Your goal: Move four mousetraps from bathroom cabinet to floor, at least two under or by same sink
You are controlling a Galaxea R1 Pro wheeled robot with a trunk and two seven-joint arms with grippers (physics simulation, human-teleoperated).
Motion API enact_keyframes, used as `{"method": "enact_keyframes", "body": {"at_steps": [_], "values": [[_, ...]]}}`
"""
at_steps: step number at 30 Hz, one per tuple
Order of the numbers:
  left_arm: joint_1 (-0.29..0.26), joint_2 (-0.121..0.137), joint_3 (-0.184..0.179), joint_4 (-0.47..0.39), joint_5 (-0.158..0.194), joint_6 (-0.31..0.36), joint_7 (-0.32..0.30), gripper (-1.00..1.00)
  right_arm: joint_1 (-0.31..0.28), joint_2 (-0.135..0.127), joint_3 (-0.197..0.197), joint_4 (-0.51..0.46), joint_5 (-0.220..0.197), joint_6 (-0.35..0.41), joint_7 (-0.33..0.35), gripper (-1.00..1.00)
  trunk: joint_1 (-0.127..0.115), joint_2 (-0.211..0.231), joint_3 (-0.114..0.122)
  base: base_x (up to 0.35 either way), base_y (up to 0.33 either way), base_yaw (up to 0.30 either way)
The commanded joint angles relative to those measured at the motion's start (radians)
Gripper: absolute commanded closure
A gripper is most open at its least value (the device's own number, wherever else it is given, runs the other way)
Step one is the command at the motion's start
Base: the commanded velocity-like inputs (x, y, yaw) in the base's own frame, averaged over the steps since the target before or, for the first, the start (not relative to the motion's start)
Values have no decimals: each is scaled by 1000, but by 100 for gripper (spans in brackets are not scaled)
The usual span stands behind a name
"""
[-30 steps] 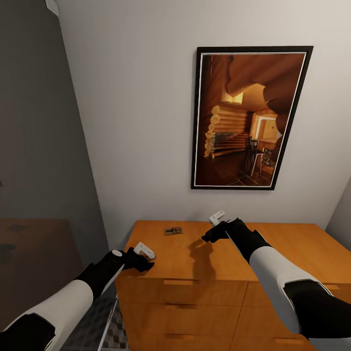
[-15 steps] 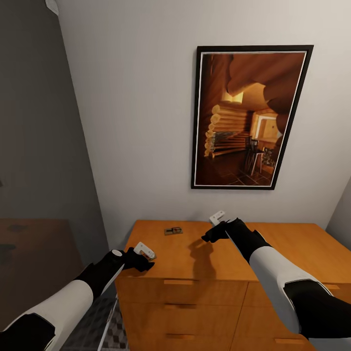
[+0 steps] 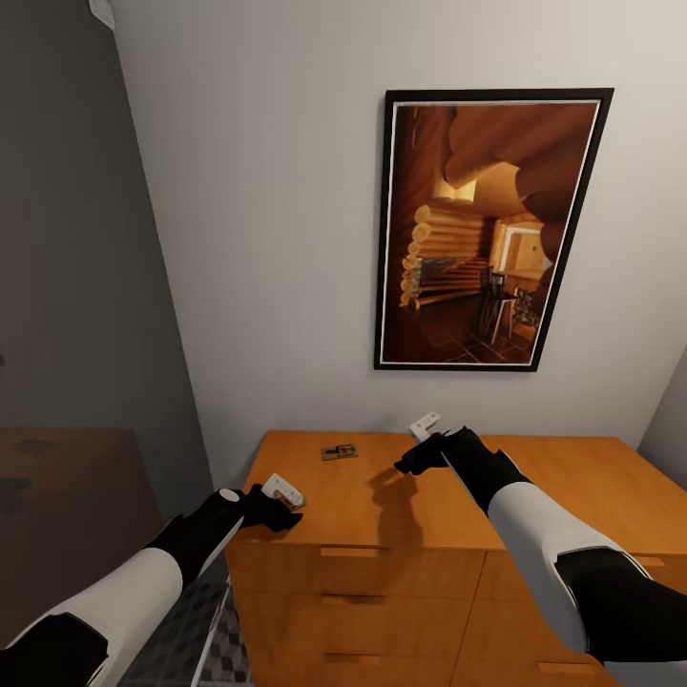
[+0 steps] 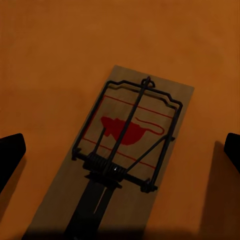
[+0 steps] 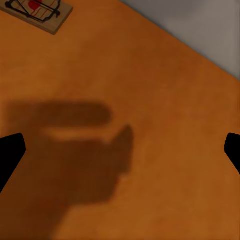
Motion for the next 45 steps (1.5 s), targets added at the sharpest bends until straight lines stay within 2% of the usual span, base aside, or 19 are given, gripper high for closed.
{"method": "enact_keyframes", "body": {"at_steps": [1, 20, 23, 45], "values": [[0, 1, -3, -2, -6, 5, -3, -100, -1, 0, 1, -2, 10, 3, 6, -100, 0, -1, -2, 0, 0, 0], [0, 1, -4, -2, -8, 7, -3, -100, -1, -2, 1, -2, 10, 2, 7, -100, 0, -1, -2, 0, 0, 0], [0, 1, -4, -2, -8, 7, -3, -100, -1, -2, 1, -2, 10, 2, 7, -100, 12, -22, -11, 0, 0, 0], [0, 1, -3, -2, -8, 7, -3, -100, -1, -3, 1, -2, 10, 2, 8, -100, 12, -22, -11, 0, 0, 0]]}}
